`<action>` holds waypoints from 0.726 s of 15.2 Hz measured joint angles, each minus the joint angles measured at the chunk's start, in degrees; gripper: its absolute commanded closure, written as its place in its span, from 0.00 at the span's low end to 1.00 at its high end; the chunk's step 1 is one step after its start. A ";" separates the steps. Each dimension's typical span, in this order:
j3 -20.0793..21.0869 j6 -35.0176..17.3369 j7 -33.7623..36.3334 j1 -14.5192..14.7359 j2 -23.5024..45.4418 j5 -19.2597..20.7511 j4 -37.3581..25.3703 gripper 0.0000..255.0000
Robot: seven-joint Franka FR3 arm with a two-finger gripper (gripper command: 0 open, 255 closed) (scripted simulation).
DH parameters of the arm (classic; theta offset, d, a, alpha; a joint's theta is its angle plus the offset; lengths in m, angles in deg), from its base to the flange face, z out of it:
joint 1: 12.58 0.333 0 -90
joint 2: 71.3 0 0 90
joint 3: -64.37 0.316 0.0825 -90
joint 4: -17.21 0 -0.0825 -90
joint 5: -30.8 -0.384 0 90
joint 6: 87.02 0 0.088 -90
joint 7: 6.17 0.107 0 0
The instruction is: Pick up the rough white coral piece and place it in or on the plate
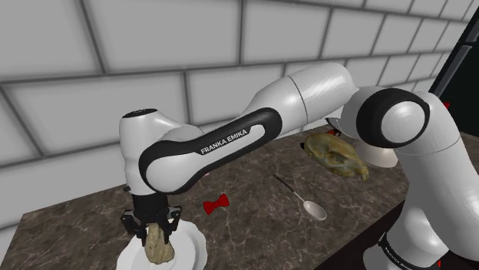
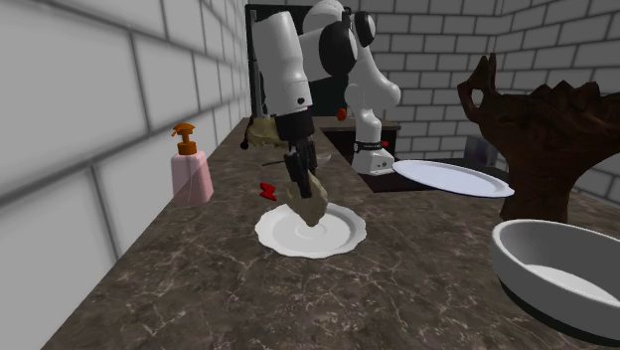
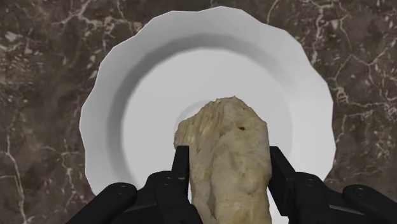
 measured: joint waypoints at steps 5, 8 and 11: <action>-0.27 -1.59 -0.10 0.12 0.99 0.33 0.50 1.00; -0.29 -1.41 -0.06 0.21 1.18 0.38 0.24 1.00; -0.39 -1.23 -0.15 0.24 1.69 0.44 0.14 0.00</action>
